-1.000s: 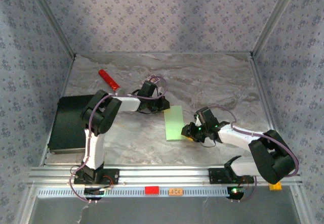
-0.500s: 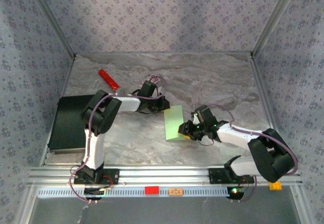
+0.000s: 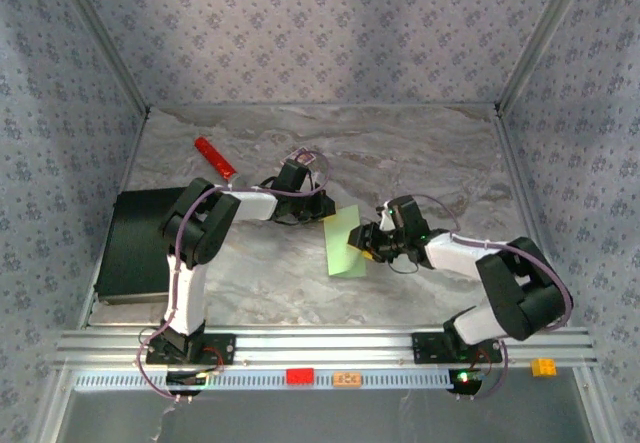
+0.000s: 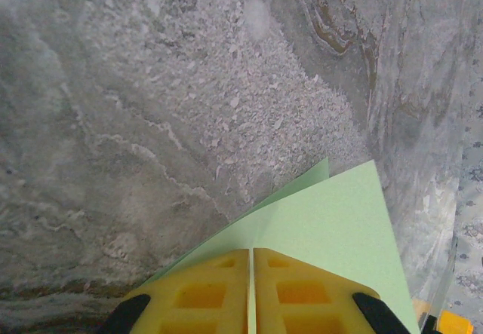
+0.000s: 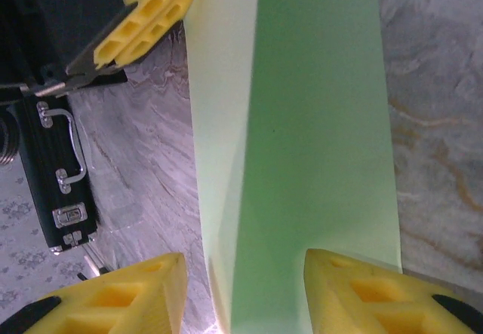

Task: Fold a paper plane with a square sheet of paper (pick it up from the middle)
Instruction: Fold the triangle a second time at the center of the table.

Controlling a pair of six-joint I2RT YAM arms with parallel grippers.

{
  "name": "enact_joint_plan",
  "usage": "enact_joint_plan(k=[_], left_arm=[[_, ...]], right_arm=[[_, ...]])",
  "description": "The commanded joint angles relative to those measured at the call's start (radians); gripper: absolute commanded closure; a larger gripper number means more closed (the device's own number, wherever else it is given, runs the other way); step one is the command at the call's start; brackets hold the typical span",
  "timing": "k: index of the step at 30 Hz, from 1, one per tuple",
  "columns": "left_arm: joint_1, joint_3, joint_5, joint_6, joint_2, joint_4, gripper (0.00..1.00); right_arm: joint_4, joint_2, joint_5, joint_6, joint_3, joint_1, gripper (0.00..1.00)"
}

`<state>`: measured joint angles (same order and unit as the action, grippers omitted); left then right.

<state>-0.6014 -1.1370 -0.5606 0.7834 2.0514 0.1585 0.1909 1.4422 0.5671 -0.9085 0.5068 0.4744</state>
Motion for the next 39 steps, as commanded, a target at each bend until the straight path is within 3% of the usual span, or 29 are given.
enact_joint_plan(k=[1, 7, 16, 26, 39], left_arm=[[-0.001, 0.014, 0.0, -0.008, 0.038, -0.1, 0.9], [-0.004, 0.016, -0.005, -0.004, 0.032, -0.094, 0.89], [-0.008, -0.011, -0.029, -0.007, -0.007, -0.085, 0.85], [-0.034, -0.045, 0.004, -0.078, -0.201, -0.157, 0.52], [-0.051, 0.155, 0.169, -0.134, -0.441, -0.18, 0.49]], right_arm=[[0.049, 0.033, 0.059, 0.037, 0.026, -0.013, 0.54], [0.062, 0.06, 0.078, 0.056, 0.014, -0.033, 0.58], [0.077, 0.09, 0.069, 0.064, -0.023, -0.043, 0.78], [0.083, 0.115, 0.012, 0.034, -0.024, -0.031, 0.87], [0.185, 0.081, -0.167, -0.168, -0.054, 0.05, 0.9]])
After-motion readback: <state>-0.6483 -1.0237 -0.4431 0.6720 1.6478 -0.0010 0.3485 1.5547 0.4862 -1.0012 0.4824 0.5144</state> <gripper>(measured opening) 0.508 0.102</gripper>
